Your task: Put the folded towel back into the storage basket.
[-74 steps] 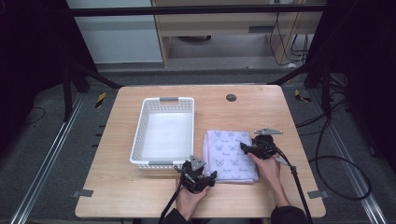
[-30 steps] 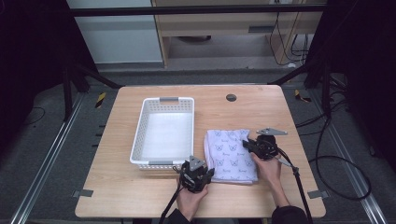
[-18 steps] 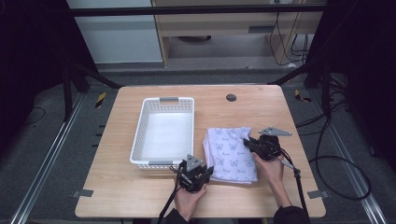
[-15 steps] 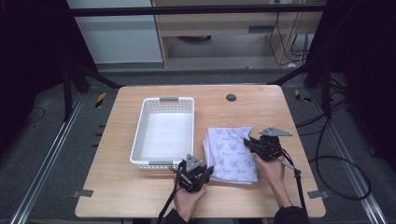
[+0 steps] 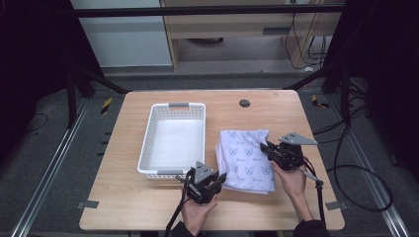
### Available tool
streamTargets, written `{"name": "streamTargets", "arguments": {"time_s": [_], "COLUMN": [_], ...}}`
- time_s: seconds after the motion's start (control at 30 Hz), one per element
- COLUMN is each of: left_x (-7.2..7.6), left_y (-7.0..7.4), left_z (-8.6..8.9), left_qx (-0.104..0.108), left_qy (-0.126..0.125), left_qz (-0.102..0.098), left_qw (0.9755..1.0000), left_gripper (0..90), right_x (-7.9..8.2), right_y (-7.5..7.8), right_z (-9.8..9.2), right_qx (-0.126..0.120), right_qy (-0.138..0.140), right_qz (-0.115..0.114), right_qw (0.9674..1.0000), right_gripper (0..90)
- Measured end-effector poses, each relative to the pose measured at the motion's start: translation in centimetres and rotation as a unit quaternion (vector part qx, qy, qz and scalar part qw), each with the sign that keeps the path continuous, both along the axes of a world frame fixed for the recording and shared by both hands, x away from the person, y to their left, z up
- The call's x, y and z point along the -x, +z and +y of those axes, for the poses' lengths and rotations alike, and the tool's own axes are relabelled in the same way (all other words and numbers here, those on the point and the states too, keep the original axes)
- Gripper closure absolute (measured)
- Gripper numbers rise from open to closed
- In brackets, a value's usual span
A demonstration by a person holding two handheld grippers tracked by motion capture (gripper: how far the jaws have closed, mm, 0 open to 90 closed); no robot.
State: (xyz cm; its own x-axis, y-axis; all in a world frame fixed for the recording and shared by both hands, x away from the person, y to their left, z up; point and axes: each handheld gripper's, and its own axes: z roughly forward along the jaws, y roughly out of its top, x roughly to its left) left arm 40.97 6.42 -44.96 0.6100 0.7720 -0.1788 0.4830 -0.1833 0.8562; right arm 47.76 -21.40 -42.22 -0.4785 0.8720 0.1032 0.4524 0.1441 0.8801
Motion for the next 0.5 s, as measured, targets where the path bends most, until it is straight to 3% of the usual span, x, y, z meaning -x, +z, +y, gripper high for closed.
{"name": "streamTargets", "arguments": {"time_s": [0.5], "left_x": [0.4], "left_y": [3.9], "left_z": [1.6], "left_qx": [0.003], "left_qy": [-0.003], "left_qz": [-0.035], "left_qw": [0.9994], "left_gripper": [77.8], "right_x": [1.0], "right_y": [3.5], "right_z": [1.2], "right_qx": [-0.003], "right_qy": [0.001], "right_qz": [-0.041], "right_qw": [0.9992], "right_gripper": [77.1]}}
